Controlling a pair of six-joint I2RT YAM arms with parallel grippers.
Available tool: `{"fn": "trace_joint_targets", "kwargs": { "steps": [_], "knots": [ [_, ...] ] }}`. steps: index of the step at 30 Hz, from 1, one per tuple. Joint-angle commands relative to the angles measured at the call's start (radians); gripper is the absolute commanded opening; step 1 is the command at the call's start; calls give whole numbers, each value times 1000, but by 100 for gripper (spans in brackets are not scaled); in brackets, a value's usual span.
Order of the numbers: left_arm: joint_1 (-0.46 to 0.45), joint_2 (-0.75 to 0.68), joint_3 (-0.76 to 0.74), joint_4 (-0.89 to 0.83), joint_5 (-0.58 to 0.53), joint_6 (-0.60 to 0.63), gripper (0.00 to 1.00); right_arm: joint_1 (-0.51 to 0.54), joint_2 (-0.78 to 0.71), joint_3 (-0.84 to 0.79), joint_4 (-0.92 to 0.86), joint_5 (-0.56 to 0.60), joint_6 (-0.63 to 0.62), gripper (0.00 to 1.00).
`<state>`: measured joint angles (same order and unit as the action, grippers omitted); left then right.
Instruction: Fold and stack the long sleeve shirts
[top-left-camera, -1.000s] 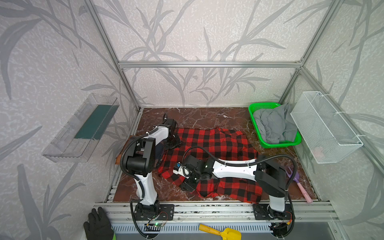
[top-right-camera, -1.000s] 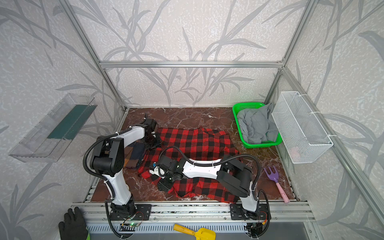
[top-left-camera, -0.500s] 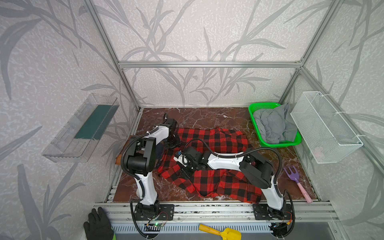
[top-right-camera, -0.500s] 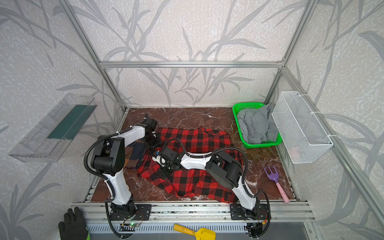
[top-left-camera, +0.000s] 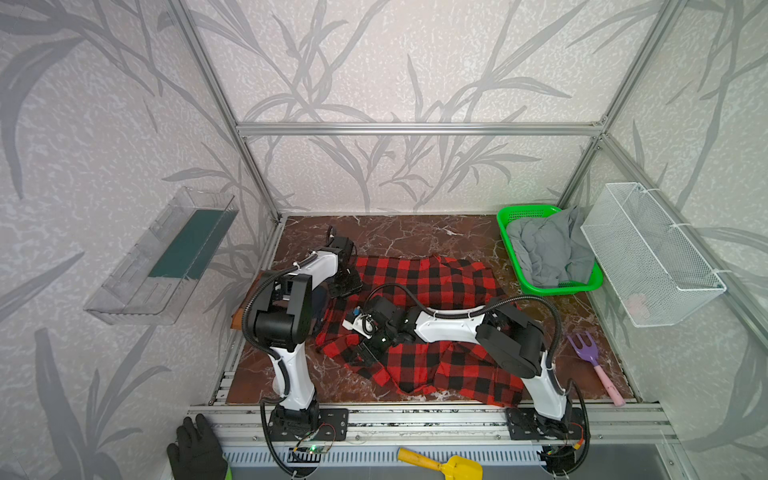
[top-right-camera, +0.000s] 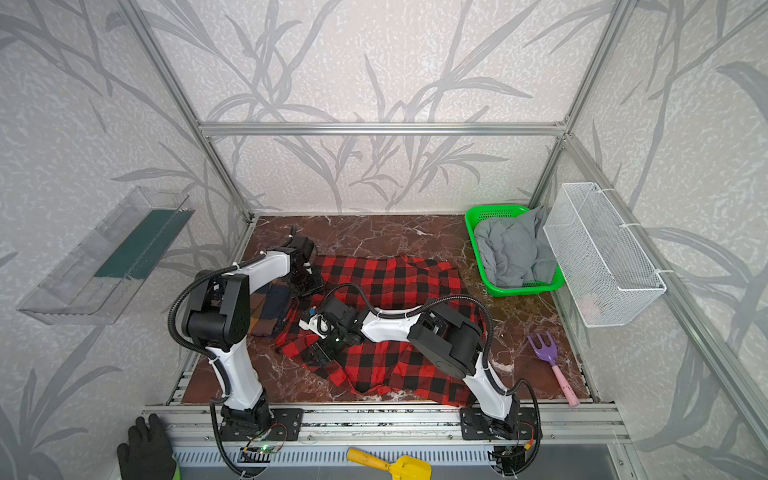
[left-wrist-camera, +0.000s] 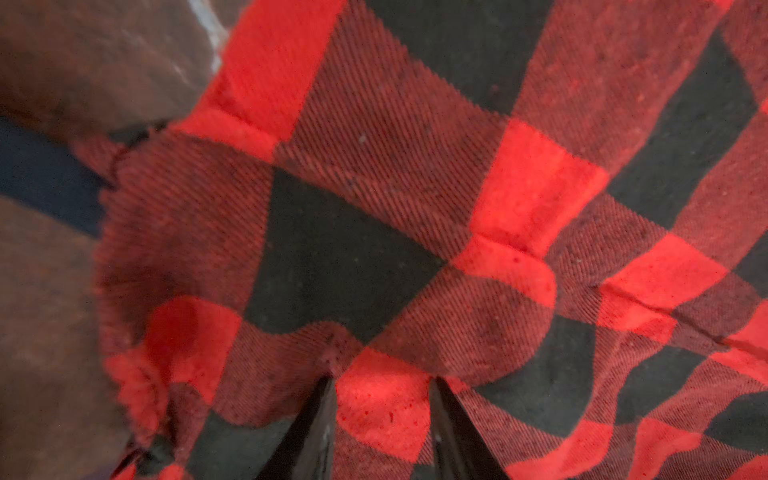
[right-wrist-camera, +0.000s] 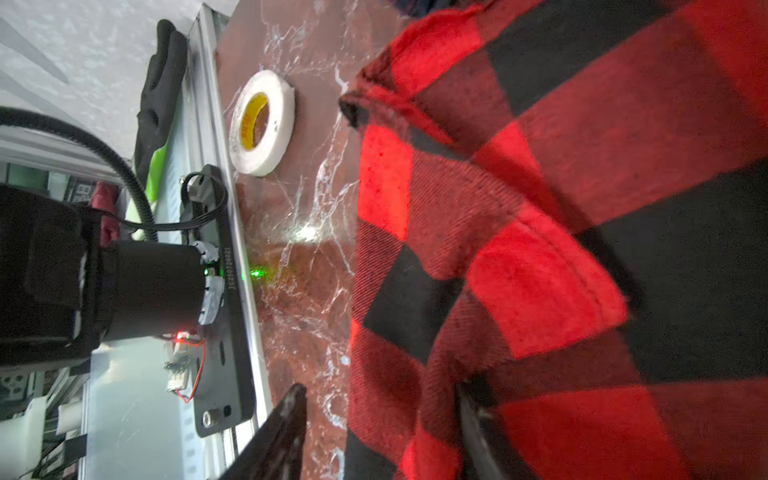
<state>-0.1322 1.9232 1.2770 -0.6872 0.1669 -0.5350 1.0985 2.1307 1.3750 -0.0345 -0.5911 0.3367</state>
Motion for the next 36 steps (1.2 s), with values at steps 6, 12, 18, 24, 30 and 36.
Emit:
{"fn": "trace_joint_targets", "kwargs": {
  "steps": [6, 12, 18, 24, 30, 36],
  "knots": [
    [19, 40, 8, -10, 9, 2, 39, 110, -118, -35, 84, -137, 10, 55],
    [29, 34, 5, -6, 21, 0, 40, 170, -166, -87, 147, -145, 47, 55],
    [31, 18, -7, 0, 29, -1, 40, 102, -367, -265, 156, 21, 107, 54],
    [32, 22, -3, 1, 47, -18, 40, -149, -602, -351, -221, 565, 140, 52],
    [11, 20, 4, 1, 63, -31, 40, -380, -615, -402, -348, 746, 208, 55],
    [-26, 60, 39, 4, 89, -67, 40, -465, -500, -382, -349, 768, 230, 55]
  ]
}}
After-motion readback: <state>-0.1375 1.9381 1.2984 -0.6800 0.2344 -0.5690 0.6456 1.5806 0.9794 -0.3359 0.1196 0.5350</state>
